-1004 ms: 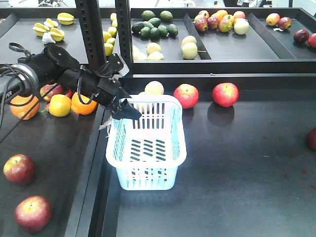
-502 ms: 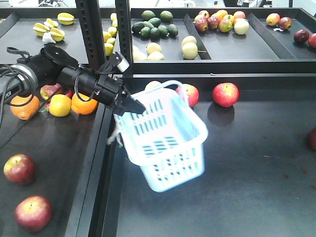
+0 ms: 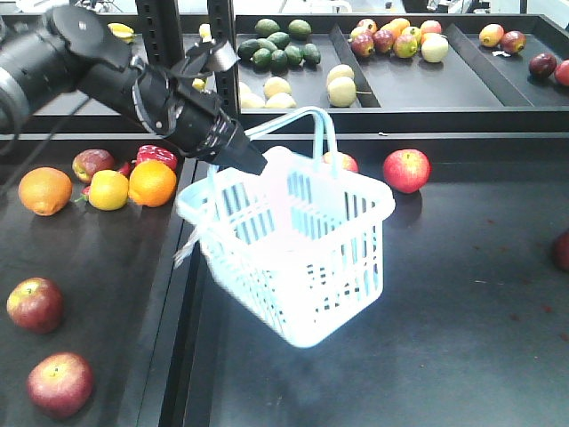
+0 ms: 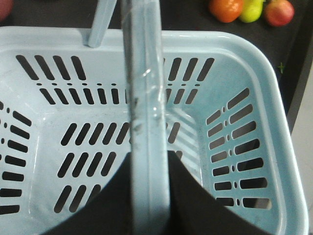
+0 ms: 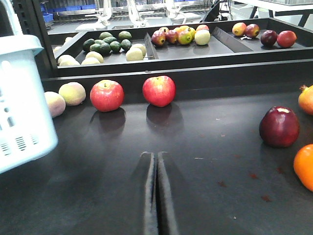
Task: Pick three apples into basket with both arms
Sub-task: 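Close the left gripper on the basket handle and lift it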
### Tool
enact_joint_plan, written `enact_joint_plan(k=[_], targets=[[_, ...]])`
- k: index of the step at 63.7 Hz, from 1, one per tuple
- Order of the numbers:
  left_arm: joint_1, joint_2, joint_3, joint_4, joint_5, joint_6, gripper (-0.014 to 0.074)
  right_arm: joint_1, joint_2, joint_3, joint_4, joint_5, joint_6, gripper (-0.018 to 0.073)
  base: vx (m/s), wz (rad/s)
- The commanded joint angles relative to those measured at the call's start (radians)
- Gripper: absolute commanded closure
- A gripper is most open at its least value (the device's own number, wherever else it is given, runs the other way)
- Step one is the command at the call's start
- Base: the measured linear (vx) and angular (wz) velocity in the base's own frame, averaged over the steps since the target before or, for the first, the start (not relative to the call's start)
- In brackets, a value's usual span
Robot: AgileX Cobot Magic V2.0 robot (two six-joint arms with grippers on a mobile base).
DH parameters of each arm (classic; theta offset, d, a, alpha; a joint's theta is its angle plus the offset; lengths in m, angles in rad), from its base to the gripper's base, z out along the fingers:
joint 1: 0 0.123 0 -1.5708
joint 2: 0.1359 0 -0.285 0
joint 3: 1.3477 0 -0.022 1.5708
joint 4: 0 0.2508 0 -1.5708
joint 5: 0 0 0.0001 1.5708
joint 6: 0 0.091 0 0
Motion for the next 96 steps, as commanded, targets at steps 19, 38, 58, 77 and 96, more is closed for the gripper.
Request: enact_joint_plan(k=[19,38,58,77,96], targets=[[-0.138,-0.307,-0.032,0.205,0.013,-0.404,0.0604,-0.007,-0.011,0.013,-0.009,-0.07,-0.006,0.0564,0.0,0.0],[-0.244,-0.42,-0.032,0.363,0.013,-0.571,0.0604,-0.007,-0.011,0.013,-0.009,-0.07,-0.006,0.0564,0.0,0.0],[-0.36,-0.554,0.195,0.465,-0.023,-0.655,0.0604,-0.007,-0.011,0.013,-0.009,-0.07,-0.006,0.0564,0.0,0.0],[-0.406,-0.706,0.518,0.457,-0.305,-0.702,0.0604,-0.007,-0.011,0.013,-0.009,-0.07,-0.006,0.0564,0.0,0.0],[-0.407,-0.737,0.586,0.457,-0.245,-0.701,0.0604,-0.007,-0.011,0.013,-0.009,-0.07,-0.006,0.0564,0.0,0.0]])
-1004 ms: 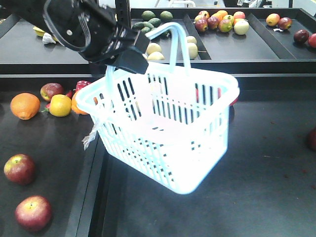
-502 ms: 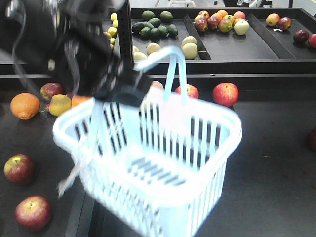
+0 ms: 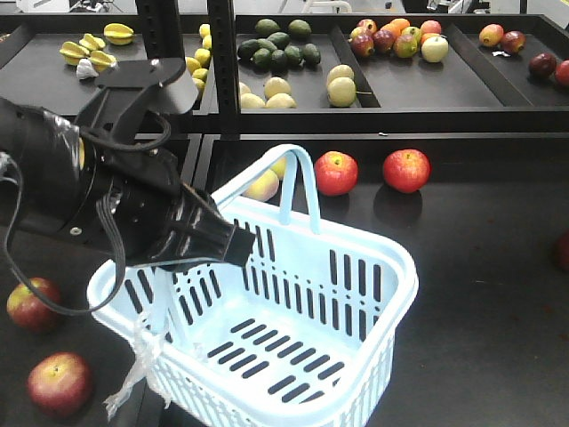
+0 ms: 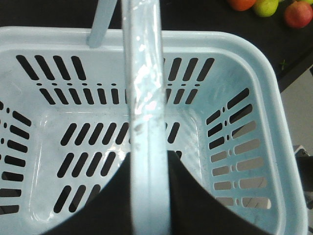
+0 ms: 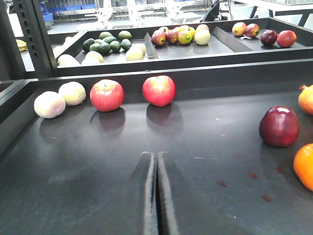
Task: Pick three apples into basket with both arms
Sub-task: 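Close the left gripper on the basket handle and lift it, then hold the basket in the left gripper while the base backs away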
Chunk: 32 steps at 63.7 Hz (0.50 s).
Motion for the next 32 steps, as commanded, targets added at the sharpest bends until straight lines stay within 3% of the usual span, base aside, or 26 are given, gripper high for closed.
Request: enact_joint_plan(k=[1,32], targets=[[-0.006,-0.037,-0.027,-0.026,-0.024,-0.01,0.0604,-0.007,-0.011,0.013,-0.009,-0.071,-0.006,0.0564,0.0,0.0],[-0.006,-0.037,-0.027,-0.026,-0.011,-0.01,0.0604,-0.007,-0.011,0.013,-0.009,-0.071,-0.006,0.0564,0.0,0.0]])
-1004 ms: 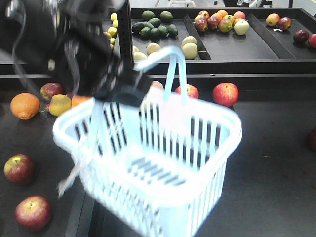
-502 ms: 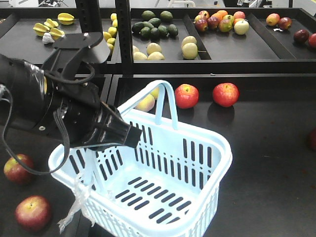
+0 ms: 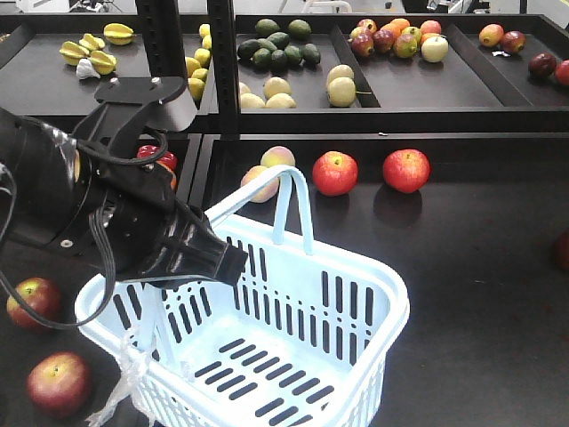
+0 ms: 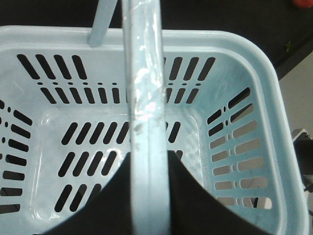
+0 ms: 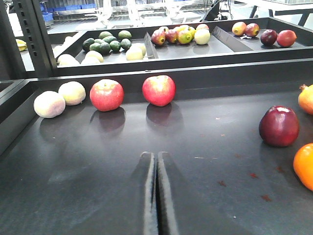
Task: Pick three apples into basket with both arms
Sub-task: 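Hold the basket in the left gripper while the base backs away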
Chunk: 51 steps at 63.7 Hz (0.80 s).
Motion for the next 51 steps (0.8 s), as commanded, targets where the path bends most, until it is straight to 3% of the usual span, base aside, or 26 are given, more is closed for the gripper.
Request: enact_joint_plan(k=[1,28,51], targets=[[-0.006,-0.034,-0.03,-0.026,-0.06,-0.01,0.0604,-0.007,-0.011,0.013,-0.009,-0.072,-0.006,0.0564,0.0,0.0],[-0.006,-0.034,-0.03,-0.026,-0.06,-0.01,0.0604,-0.007,-0.011,0.013,-0.009,-0.072,-0.006,0.0564,-0.01,0.03],[-0.006,-0.034,-0.03,-0.026,-0.06,-0.01,0.0604,-0.007,-0.011,0.013,-0.009,-0.072,-0.006,0.0564,-0.07,0.28]])
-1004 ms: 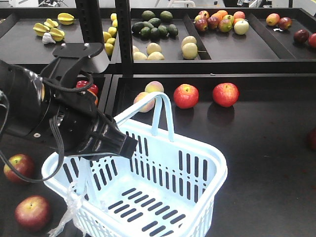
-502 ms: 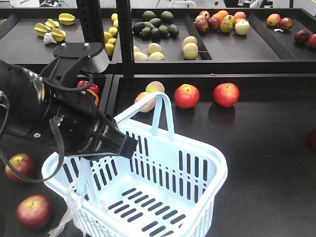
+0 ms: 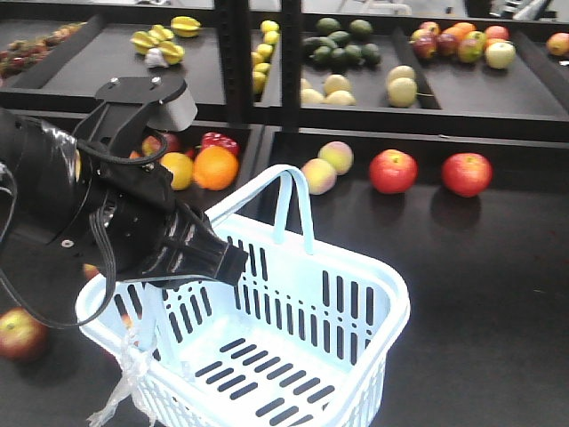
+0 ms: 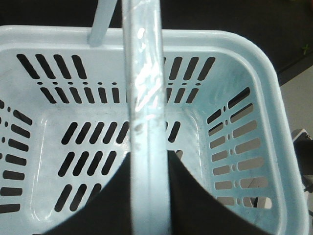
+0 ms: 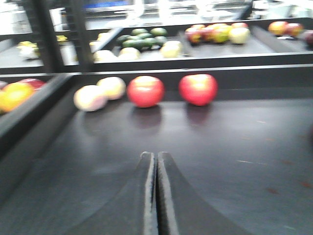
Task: Pick three apples into basket with both arms
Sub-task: 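Hold the basket in the left gripper while the base backs away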
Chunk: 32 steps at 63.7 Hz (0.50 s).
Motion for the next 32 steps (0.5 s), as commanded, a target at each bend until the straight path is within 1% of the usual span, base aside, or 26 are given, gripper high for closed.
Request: enact_joint_plan(k=[1,10,32], targets=[[-0.006,-0.034,-0.03,-0.026,-0.058,-0.01,0.0604,-0.007,-0.011,0.013,-0.009,-0.072,-0.006,0.0564,-0.1,0.4],[-0.006,-0.034,-0.03,-0.026,-0.058,-0.01,0.0604,-0.007,-0.011,0.013,-0.009,-0.072,-0.006,0.0564,-0.11,0.46],[-0.006,-0.034,-0.03,-0.026,-0.058,-0.01,0.0604,-0.007,-0.011,0.013,-0.009,-0.072,-0.006,0.0564,-0.14,0.54]])
